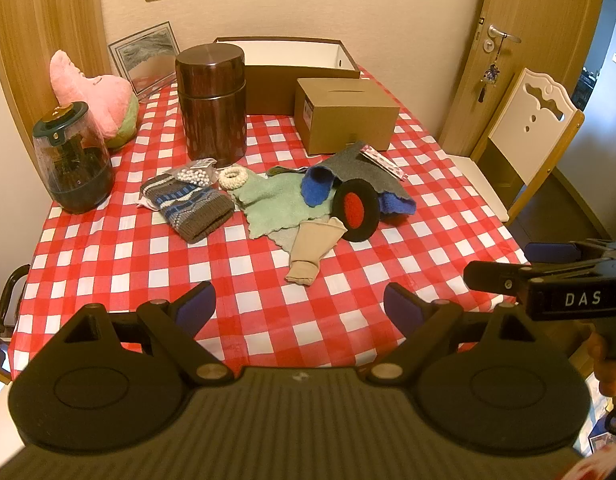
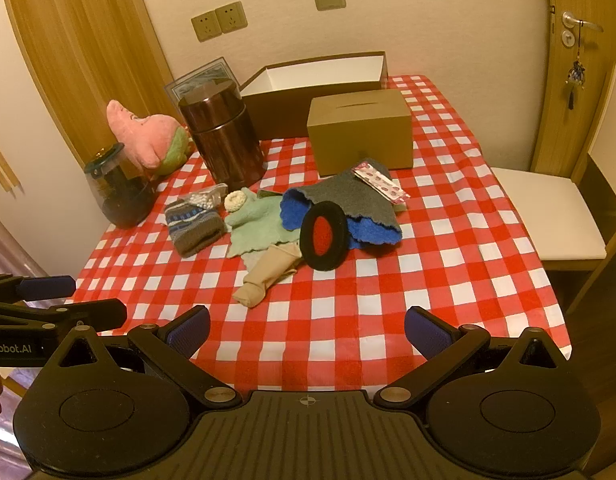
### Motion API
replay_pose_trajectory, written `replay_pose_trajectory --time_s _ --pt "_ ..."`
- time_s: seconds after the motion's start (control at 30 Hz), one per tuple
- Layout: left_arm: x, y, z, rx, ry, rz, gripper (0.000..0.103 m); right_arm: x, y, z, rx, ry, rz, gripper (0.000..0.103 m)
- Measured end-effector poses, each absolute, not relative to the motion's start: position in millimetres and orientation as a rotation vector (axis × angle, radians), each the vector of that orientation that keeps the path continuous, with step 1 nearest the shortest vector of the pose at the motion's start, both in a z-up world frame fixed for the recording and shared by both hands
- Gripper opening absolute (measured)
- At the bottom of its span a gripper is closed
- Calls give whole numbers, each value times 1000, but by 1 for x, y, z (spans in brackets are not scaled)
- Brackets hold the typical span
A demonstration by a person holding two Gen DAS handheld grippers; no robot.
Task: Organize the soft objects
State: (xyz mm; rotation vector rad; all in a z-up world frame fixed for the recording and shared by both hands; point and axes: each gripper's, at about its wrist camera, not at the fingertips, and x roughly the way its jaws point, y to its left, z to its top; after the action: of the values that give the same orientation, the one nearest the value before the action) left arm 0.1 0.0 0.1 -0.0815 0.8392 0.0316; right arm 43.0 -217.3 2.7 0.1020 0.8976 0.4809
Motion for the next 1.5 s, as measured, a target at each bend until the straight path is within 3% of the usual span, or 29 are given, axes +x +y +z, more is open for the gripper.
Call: replay_pose_trajectory --time_s 1.5 --pt "1 0 -6 -85 850 30 90 57 -214 -6 102 908 477 103"
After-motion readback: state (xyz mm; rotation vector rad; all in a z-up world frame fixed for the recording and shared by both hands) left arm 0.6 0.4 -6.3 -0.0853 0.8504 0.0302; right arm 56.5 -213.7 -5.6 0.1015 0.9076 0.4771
